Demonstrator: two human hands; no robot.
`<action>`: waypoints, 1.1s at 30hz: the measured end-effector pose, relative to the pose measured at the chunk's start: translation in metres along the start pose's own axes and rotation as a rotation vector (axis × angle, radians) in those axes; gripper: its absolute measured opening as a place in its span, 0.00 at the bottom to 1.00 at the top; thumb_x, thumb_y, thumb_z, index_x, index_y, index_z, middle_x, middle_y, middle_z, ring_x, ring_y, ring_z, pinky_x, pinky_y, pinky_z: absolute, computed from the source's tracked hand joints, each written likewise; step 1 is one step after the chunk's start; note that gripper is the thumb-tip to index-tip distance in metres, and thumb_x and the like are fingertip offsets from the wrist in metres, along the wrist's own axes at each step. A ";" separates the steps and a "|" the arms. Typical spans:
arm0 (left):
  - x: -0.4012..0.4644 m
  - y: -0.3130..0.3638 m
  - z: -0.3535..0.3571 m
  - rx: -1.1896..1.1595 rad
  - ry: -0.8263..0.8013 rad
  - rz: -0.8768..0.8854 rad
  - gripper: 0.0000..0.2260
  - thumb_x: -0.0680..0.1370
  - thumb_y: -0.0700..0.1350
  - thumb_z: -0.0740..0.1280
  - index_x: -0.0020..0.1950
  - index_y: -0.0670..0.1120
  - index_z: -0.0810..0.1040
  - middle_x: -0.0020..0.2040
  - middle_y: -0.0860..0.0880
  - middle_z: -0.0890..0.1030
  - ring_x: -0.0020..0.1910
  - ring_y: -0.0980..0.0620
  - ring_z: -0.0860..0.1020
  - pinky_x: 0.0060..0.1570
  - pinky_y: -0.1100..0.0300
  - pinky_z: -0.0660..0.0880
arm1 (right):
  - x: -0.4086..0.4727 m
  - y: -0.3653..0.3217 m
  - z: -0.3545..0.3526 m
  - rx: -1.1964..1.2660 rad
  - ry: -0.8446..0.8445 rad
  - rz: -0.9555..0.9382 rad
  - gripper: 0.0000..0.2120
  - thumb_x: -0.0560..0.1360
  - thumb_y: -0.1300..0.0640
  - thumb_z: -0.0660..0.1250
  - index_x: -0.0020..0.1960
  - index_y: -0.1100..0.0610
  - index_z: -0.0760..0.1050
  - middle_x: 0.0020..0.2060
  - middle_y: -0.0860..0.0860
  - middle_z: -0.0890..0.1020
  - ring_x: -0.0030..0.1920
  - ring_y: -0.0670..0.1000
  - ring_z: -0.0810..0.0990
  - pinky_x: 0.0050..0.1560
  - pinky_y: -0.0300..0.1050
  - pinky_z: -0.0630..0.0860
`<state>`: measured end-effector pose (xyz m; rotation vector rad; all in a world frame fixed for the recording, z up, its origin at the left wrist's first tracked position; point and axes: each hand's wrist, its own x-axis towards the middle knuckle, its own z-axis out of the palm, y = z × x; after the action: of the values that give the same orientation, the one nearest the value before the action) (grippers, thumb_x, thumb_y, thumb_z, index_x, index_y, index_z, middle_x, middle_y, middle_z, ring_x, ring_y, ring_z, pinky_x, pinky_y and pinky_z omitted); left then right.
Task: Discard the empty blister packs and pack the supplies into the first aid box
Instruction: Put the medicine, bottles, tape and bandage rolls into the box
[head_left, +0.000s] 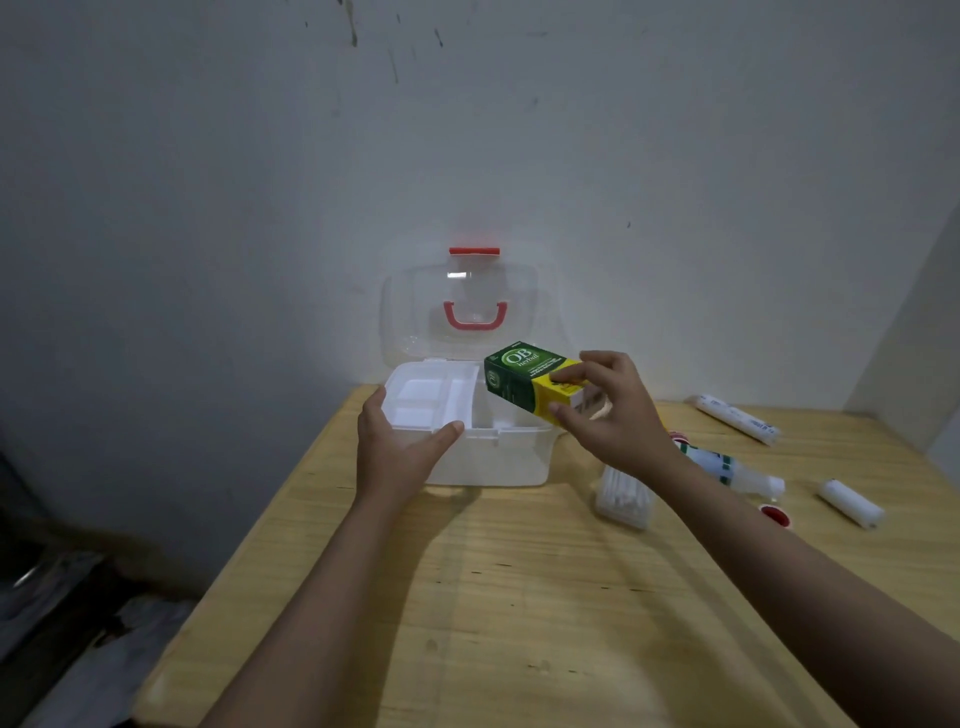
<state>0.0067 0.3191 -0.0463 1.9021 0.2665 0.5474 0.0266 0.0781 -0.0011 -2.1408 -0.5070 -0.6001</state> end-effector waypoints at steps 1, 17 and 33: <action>0.000 0.000 0.000 -0.002 0.000 0.001 0.45 0.64 0.56 0.78 0.74 0.49 0.57 0.71 0.49 0.64 0.69 0.49 0.65 0.57 0.58 0.67 | 0.000 0.000 0.000 0.009 0.001 0.011 0.14 0.69 0.58 0.74 0.54 0.53 0.80 0.57 0.56 0.73 0.57 0.45 0.72 0.52 0.22 0.65; 0.002 -0.004 0.002 0.036 0.019 0.009 0.45 0.62 0.58 0.78 0.73 0.52 0.58 0.69 0.50 0.66 0.66 0.50 0.67 0.57 0.54 0.74 | 0.056 -0.020 0.025 -0.228 -0.386 0.027 0.13 0.68 0.56 0.71 0.53 0.52 0.82 0.51 0.55 0.79 0.51 0.52 0.77 0.49 0.44 0.74; 0.002 -0.005 0.003 0.025 0.022 0.005 0.45 0.64 0.57 0.78 0.73 0.51 0.58 0.71 0.49 0.64 0.68 0.49 0.65 0.57 0.57 0.70 | 0.062 -0.011 0.038 -0.262 -0.331 0.196 0.12 0.62 0.57 0.78 0.45 0.54 0.83 0.47 0.54 0.78 0.47 0.52 0.79 0.43 0.43 0.74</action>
<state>0.0103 0.3196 -0.0507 1.9218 0.2841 0.5703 0.0797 0.1240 0.0208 -2.5217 -0.4037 -0.2100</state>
